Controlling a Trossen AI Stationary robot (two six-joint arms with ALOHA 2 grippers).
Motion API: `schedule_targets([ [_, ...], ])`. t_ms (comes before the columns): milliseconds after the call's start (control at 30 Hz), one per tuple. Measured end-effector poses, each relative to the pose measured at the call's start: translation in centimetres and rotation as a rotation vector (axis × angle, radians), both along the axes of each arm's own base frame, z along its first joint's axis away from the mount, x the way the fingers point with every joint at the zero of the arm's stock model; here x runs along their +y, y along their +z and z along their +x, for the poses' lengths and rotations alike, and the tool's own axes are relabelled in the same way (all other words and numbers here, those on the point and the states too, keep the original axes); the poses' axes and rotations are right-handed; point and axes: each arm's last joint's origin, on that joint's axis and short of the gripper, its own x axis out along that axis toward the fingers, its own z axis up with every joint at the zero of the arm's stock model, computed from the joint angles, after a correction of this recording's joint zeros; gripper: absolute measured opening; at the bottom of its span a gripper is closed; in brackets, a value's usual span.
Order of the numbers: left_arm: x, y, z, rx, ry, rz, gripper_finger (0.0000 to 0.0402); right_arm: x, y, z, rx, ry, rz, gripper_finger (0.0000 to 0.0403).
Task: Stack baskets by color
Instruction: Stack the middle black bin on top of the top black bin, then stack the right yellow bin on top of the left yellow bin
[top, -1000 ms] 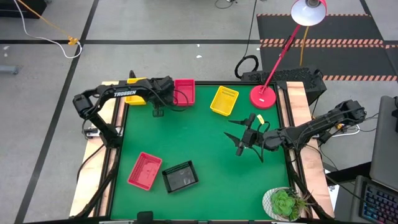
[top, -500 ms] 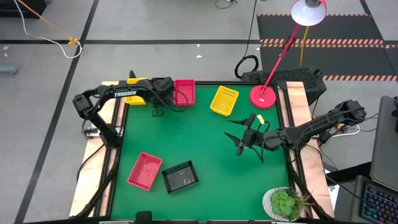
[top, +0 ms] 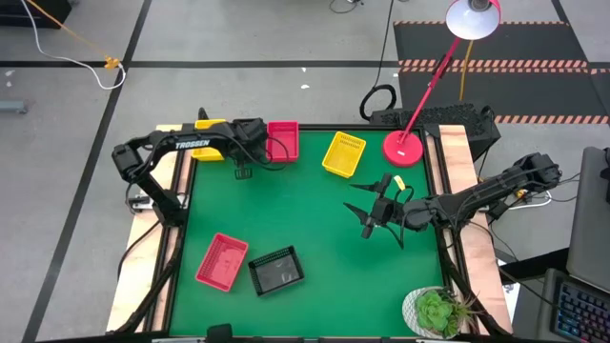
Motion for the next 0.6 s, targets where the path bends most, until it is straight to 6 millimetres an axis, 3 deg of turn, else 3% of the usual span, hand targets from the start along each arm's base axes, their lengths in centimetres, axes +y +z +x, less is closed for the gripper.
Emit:
schedule_targets([
  [300,-0.32,0.01,0.27,-0.016,0.032,0.006,0.005,0.0,0.0,0.0,-0.001,0.0,0.0,0.0247],
  [600,-0.25,0.05,0.35,-0.034,0.066,0.018,0.018,0.0,0.0,0.0,-0.001,0.0,0.001,0.0247],
])
